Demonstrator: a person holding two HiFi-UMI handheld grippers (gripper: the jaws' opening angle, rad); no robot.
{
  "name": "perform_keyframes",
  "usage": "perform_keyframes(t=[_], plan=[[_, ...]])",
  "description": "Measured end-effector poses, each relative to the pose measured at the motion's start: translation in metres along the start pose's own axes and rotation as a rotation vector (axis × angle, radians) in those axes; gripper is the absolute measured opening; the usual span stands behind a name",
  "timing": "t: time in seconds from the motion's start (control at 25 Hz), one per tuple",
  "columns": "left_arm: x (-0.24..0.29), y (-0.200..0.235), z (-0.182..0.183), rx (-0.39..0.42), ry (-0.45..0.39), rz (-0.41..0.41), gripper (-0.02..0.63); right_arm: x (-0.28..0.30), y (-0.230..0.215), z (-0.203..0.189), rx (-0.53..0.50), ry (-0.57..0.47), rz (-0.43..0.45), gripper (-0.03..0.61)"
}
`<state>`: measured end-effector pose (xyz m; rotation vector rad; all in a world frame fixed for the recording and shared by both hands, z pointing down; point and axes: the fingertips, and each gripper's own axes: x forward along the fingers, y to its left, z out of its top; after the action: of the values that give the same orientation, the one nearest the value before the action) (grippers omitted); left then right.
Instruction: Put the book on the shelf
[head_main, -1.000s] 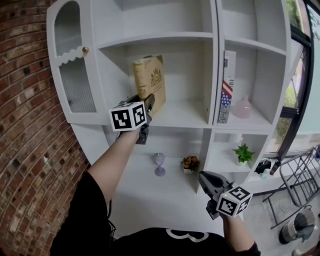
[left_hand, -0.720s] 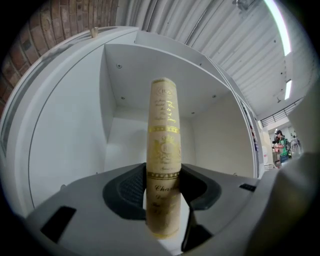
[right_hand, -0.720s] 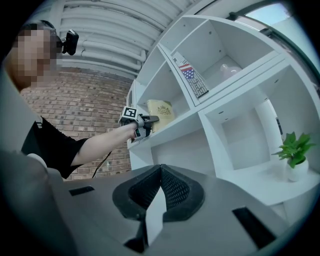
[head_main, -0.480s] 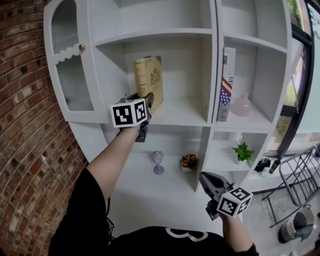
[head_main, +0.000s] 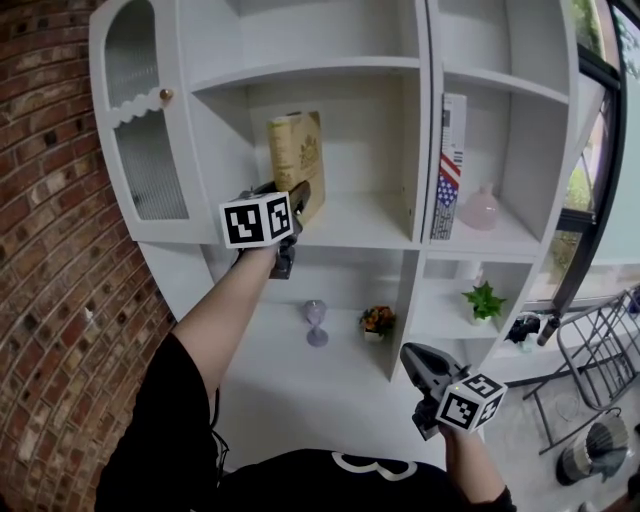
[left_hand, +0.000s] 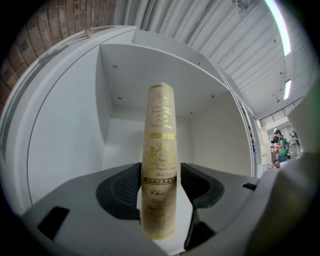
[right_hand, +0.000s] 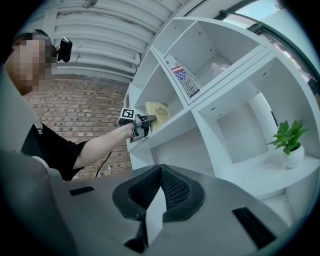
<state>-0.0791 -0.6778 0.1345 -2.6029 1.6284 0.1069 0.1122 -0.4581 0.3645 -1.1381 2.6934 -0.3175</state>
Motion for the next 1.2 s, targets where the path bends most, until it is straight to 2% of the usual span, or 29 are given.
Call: perform_keyframes(t=[0.16,0.36,0.56,0.68,0.8,0.92,1.0,1.2], plan=[[-0.004,-0.003,0.008,0.01,-0.003,-0.028,0.298,-0.002,0.009,0.004,-0.016,-0.005,0.03,0.008],[-0.015,-0.006,0.015,0.016,-0.021,-0.048,0.354,-0.004,0.021,0.009,-0.056,0.001,0.036,0.009],[-0.047,-0.012,0.029,0.067,-0.072,-0.051,0.359,-0.006,0.035,0.008,-0.079,0.022,0.047,0.009],[-0.072,-0.022,0.033,0.044,-0.095,-0.09,0.354,-0.009,0.046,0.006,-0.09,0.032,0.056,0.009],[-0.102,-0.035,0.034,0.027,-0.127,-0.129,0.265,-0.012,0.059,0.007,-0.123,0.045,0.062,0.009],[-0.131,-0.06,0.028,0.021,-0.137,-0.199,0.231,-0.019,0.073,0.01,-0.148,0.046,0.068,0.009],[-0.151,-0.078,0.022,0.018,-0.141,-0.231,0.152,-0.025,0.081,0.013,-0.157,0.04,0.073,0.009],[-0.196,-0.121,-0.005,-0.045,-0.109,-0.333,0.055,-0.039,0.102,0.013,-0.156,0.022,0.088,0.009]])
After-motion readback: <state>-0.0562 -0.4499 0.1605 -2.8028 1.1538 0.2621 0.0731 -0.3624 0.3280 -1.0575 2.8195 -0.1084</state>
